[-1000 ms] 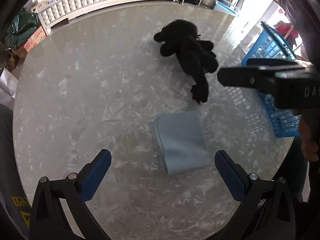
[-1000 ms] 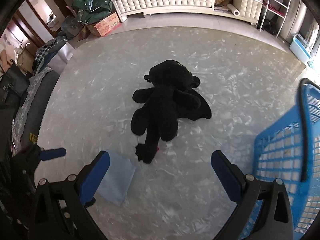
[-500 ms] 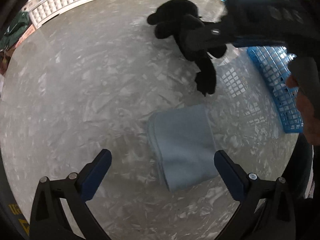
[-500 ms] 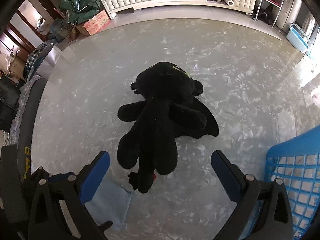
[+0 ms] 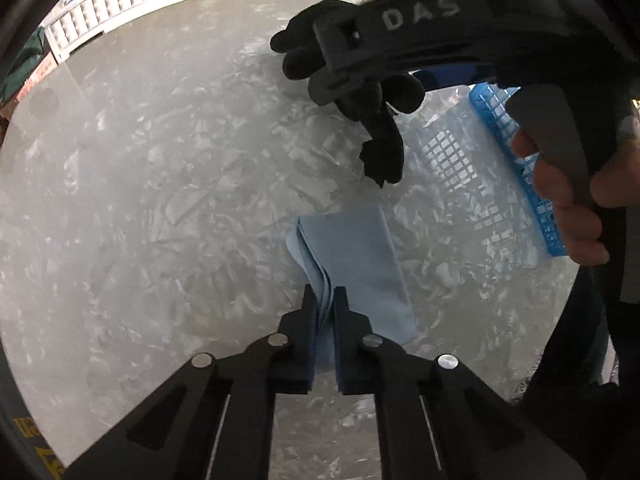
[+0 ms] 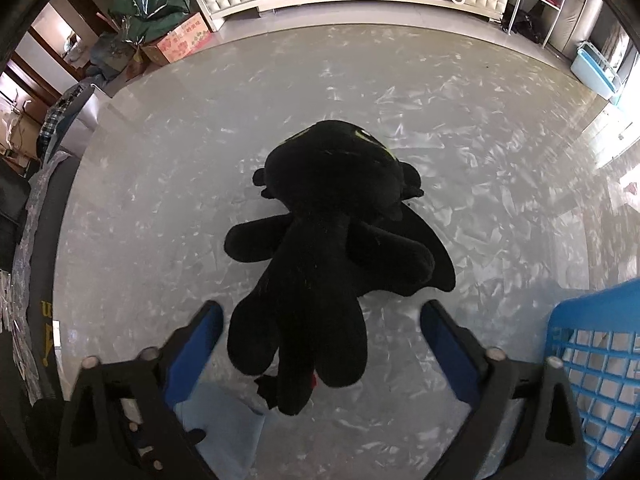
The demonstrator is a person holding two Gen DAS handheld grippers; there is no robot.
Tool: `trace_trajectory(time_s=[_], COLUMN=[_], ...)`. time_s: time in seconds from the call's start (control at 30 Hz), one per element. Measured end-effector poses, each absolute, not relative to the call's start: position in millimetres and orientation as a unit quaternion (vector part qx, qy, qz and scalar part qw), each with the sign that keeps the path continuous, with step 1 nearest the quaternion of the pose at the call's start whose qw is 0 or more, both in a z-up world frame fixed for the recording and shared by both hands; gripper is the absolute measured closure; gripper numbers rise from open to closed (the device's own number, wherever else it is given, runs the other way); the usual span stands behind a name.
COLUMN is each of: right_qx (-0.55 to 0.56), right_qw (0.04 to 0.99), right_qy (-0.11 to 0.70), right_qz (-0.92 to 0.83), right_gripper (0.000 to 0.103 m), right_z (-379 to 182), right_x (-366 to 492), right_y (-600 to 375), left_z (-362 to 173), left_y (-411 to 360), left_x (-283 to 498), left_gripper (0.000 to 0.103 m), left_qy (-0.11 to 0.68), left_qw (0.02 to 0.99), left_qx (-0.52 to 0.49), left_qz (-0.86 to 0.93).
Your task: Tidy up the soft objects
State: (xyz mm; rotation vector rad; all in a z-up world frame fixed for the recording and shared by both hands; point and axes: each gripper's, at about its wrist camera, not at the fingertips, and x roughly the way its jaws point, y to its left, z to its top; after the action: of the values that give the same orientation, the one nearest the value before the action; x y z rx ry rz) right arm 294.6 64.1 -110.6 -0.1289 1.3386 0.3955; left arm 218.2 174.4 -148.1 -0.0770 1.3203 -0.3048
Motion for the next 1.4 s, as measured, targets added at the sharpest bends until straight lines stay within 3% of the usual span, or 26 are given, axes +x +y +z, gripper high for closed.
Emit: trace_trajectory(time_s=[0.17,0.33,0.73,1.4], right_qx=[-0.060,-0.065,-0.080,-0.097], right_qw=[0.761,0.768,0.783,0.835], right_qy=[0.620,0.611,0.582,0.501], right_qz=[0.181,0.183,0.204,0.207], right_gripper=[0.047,0.054,0.057,0.058], right_z=[-121.2,-121.4,-89.4,27.7], right_x=[294.9,288.7,263.5,220.4], right_y=[70.3,70.2,49.5,-21.7], left_z=[-147.8,-131.9,-103.8,-105.7], left_y=[178.7,194.0,206.1,172.5], left_x=[212.9,210.4,215.6,196.7], left_gripper=[0.099,0.099,0.099,0.099], left_qy=[0.609,0.596,0.576,0.571], left_qw=[0.779,0.790,0.808,0.811], left_qx=[-0.047,-0.059,-0.061,-0.056], left_qz=[-0.141,-0.133,-0.110,-0.111])
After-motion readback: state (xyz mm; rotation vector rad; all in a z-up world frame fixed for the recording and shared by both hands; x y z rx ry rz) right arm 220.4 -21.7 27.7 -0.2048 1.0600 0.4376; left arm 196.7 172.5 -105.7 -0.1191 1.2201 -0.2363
